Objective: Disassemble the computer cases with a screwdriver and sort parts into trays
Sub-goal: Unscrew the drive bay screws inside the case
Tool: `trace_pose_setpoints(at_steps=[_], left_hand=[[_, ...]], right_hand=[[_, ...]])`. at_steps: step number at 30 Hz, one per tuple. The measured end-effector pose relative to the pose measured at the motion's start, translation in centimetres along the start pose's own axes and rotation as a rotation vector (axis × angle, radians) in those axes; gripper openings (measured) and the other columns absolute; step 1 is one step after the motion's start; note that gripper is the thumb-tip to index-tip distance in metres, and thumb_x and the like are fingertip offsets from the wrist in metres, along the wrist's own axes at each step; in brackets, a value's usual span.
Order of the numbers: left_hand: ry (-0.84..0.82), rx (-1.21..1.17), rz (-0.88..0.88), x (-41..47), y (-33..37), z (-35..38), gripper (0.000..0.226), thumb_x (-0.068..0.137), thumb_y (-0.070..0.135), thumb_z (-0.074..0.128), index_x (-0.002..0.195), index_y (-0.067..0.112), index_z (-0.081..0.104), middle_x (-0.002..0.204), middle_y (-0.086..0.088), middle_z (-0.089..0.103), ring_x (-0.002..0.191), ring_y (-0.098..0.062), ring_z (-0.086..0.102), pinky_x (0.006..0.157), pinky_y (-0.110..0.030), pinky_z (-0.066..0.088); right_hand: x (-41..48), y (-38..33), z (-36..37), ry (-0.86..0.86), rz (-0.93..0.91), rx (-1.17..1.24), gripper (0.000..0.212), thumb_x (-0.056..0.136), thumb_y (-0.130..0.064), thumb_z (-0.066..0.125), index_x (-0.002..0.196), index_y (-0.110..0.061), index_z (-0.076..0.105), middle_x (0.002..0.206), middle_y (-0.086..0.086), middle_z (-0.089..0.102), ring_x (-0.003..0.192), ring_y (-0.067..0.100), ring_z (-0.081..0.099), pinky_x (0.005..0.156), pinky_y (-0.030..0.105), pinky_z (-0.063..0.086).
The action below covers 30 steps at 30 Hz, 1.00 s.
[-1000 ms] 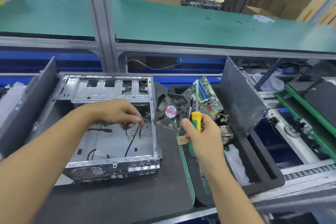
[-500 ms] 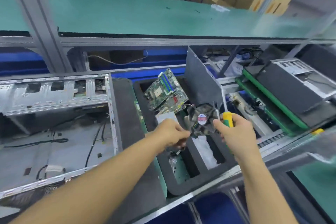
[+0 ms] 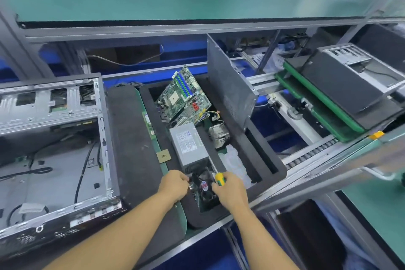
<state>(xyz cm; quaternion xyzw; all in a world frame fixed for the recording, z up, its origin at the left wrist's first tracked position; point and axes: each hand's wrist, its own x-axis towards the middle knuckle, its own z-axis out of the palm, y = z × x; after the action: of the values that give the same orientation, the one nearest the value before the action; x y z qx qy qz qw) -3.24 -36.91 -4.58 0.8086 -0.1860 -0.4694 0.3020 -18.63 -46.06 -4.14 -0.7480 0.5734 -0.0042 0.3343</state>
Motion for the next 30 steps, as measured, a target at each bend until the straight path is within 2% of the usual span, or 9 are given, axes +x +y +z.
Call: trace_pose_setpoints(at_steps=[6,9,13,16,21,23,25,26,30], left_hand=[[0.007,-0.084,0.021,-1.9,-0.2,-1.0,0.017,0.092,0.009,0.056,0.094,0.020,0.068,0.093,0.001,0.073,0.091,-0.021,0.071,0.083,-0.036,0.059],[-0.013,-0.111,0.074,-3.6,0.6,-2.0,0.019,0.094,0.011,0.053,0.095,0.024,0.067,0.096,0.003,0.073,0.089,-0.016,0.070,0.079,-0.031,0.059],[-0.054,-0.085,0.181,-6.6,2.4,-3.8,0.019,0.096,0.017,0.049,0.101,0.029,0.062,0.109,0.003,0.070,0.080,-0.005,0.063,0.056,-0.014,0.046],[-0.121,-0.138,0.250,-8.5,3.5,-5.5,0.017,0.096,0.016,0.051,0.104,0.026,0.062,0.104,0.000,0.069,0.056,0.005,0.059,0.041,-0.008,0.039],[-0.170,-0.067,0.381,-10.9,2.9,-10.3,0.015,0.094,0.024,0.056,0.105,0.028,0.064,0.099,0.005,0.071,0.068,-0.007,0.060,0.052,-0.019,0.044],[-0.213,-0.077,0.427,-11.5,2.2,-13.3,0.012,0.093,0.021,0.060,0.104,0.024,0.065,0.093,0.001,0.072,0.066,-0.009,0.064,0.056,-0.024,0.052],[-0.206,-0.099,0.454,-11.8,1.3,-17.2,0.008,0.092,0.017,0.063,0.093,0.024,0.065,0.091,0.000,0.074,0.077,-0.015,0.071,0.073,-0.037,0.058],[-0.184,-0.117,0.461,-11.8,0.7,-19.4,0.011,0.092,0.014,0.062,0.091,0.025,0.065,0.088,0.002,0.074,0.077,-0.012,0.072,0.074,-0.039,0.058],[0.045,0.041,0.431,-10.7,-2.8,-29.0,0.012,0.092,0.015,0.058,0.098,0.022,0.066,0.086,0.011,0.071,0.071,-0.002,0.070,0.054,-0.019,0.049]], right_hand=[[1.0,-0.7,2.8,0.059,0.099,-0.110,0.016,0.094,-0.027,0.065,0.094,-0.012,0.061,0.091,0.007,0.068,0.082,0.027,0.062,0.069,0.031,0.047],[0.7,-0.4,3.4,0.107,0.083,-0.167,0.018,0.095,-0.028,0.065,0.093,-0.014,0.056,0.086,0.004,0.062,0.077,0.023,0.058,0.067,0.031,0.045],[-0.4,0.0,4.4,0.219,0.075,-0.081,0.023,0.096,-0.027,0.065,0.083,-0.014,0.051,0.068,-0.003,0.051,0.060,0.014,0.048,0.056,0.033,0.036],[-0.9,-0.1,4.5,0.253,0.115,-0.021,0.026,0.095,-0.023,0.065,0.078,-0.010,0.051,0.066,0.003,0.049,0.065,0.028,0.048,0.061,0.036,0.035],[-2.5,-0.7,3.3,0.231,0.185,0.060,0.022,0.092,-0.024,0.064,0.076,-0.008,0.060,0.072,0.014,0.057,0.079,0.036,0.051,0.075,0.038,0.040],[-3.4,-1.4,2.6,0.300,0.235,0.127,0.019,0.090,-0.026,0.065,0.081,-0.010,0.062,0.075,0.015,0.058,0.083,0.037,0.052,0.079,0.040,0.042],[-4.4,-2.7,2.1,0.409,0.237,0.235,0.020,0.090,-0.028,0.066,0.097,-0.010,0.064,0.090,0.022,0.065,0.091,0.040,0.058,0.089,0.046,0.047],[-5.1,-3.7,1.8,0.468,0.198,0.297,0.020,0.090,-0.029,0.065,0.101,-0.013,0.063,0.095,0.022,0.067,0.093,0.041,0.060,0.091,0.048,0.048],[-9.2,-11.4,-0.1,0.575,-0.117,0.508,0.008,0.089,-0.036,0.058,0.088,-0.028,0.058,0.071,0.001,0.065,0.066,0.025,0.061,0.063,0.034,0.046]])
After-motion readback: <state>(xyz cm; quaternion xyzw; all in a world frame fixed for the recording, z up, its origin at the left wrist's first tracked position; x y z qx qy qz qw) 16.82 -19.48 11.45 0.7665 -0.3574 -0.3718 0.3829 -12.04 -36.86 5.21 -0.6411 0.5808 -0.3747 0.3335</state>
